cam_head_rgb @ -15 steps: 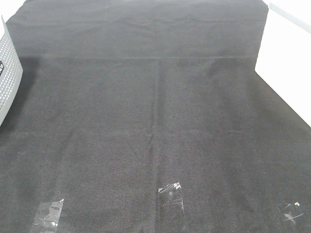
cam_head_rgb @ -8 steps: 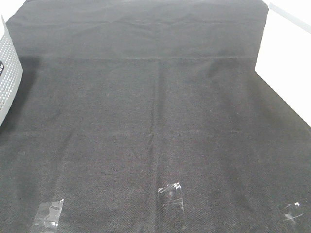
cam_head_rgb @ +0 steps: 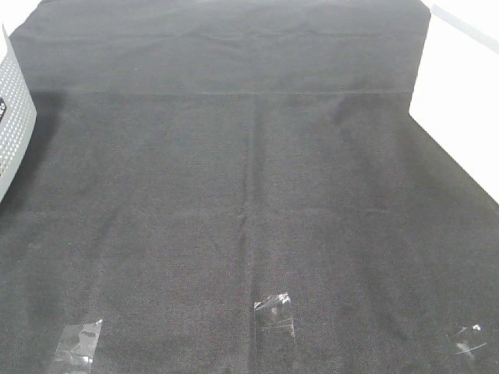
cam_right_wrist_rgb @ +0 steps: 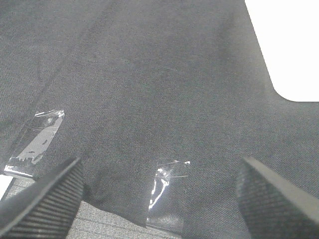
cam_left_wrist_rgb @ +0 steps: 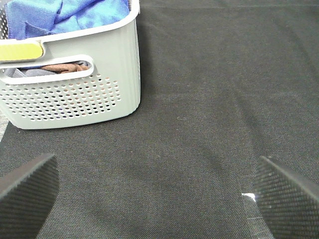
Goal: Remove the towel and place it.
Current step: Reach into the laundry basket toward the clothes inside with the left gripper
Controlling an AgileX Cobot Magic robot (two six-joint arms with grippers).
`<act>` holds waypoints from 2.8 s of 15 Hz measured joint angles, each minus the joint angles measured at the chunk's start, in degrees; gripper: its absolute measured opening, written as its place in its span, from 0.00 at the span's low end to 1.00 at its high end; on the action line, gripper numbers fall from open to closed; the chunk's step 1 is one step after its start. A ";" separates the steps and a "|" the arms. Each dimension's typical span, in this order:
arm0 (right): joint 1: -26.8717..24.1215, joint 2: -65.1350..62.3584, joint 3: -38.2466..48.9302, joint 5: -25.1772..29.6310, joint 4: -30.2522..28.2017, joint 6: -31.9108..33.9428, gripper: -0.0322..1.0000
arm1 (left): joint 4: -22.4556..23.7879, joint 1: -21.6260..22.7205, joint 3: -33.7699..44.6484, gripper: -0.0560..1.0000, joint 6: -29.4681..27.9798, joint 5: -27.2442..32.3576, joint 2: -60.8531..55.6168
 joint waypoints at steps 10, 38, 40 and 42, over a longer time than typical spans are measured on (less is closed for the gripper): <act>0.00 0.00 0.00 0.00 0.00 0.00 0.80 | 0.00 0.00 0.00 0.99 0.00 0.00 0.00; 0.00 0.00 0.00 0.00 0.00 0.00 0.80 | -4.53 0.00 -15.07 0.95 12.72 9.80 22.29; 0.00 0.00 0.00 0.00 0.00 0.00 0.80 | -3.38 0.00 -22.35 0.95 19.65 9.85 31.80; 0.00 0.00 0.00 0.00 0.00 0.00 0.80 | 1.09 0.00 -29.68 0.95 26.93 10.03 41.42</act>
